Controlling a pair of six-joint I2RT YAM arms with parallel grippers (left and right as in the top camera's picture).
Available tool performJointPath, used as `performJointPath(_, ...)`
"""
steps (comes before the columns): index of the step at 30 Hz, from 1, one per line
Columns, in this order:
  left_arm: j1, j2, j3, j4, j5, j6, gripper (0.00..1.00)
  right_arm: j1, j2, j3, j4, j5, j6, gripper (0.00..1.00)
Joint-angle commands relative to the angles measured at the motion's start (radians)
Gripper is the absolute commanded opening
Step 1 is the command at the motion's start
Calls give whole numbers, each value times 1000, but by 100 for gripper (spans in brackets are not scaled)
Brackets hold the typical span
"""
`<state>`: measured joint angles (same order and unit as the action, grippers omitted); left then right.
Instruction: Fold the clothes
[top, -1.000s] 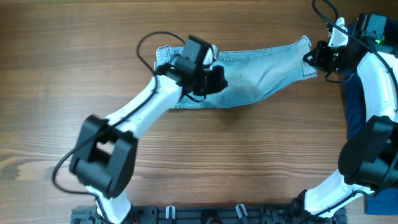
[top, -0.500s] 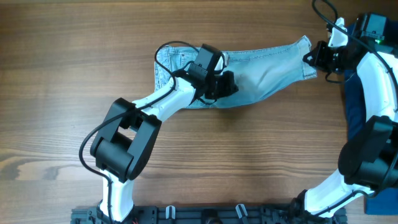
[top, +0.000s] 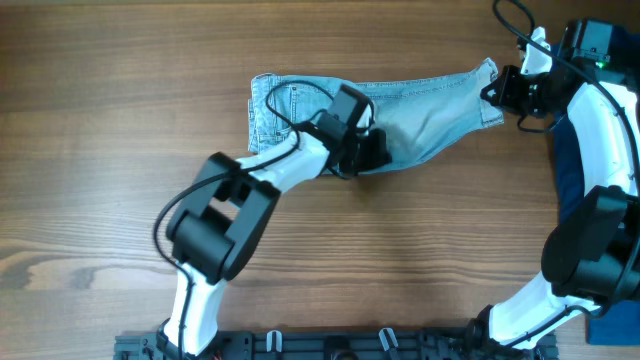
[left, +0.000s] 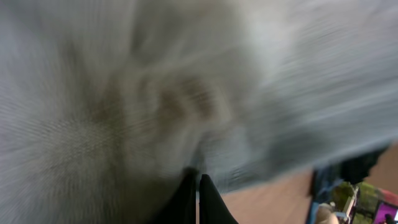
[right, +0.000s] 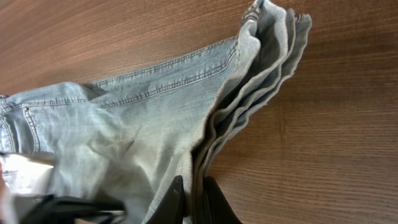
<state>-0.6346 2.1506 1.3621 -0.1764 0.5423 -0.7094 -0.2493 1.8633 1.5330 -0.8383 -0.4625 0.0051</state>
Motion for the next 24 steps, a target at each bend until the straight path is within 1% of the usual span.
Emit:
performJointPath(1, -20, 76, 0, 0, 15, -10, 4, 6, -10, 3, -1, -3, -5, 4)
performJointPath(6, -24, 89, 0, 21, 21, -10, 4, 6, -10, 3, -1, -4, -5, 4)
performJointPath(9, -19, 58, 8, 67, 79, -10, 4, 6, -10, 3, -2, -3, -5, 4)
performJointPath(11, -11, 23, 29, 72, 90, -10, 4, 6, -10, 3, -4, 4, -6, 4)
performJointPath(13, 0, -26, 51, 73, 69, -9, 4, 6, -10, 3, -4, 4, -5, 4)
performJointPath(16, 11, -63, 69, 76, -18, -9, 4, 6, -10, 3, -4, 4, -5, 4)
performJointPath(21, 23, -50, 69, 96, -131, -5, 4, 6, -10, 3, -6, 4, -5, 4)
performJointPath(24, 20, -18, 69, 134, -140, -6, 4, 6, -10, 3, -6, 3, -5, 4)
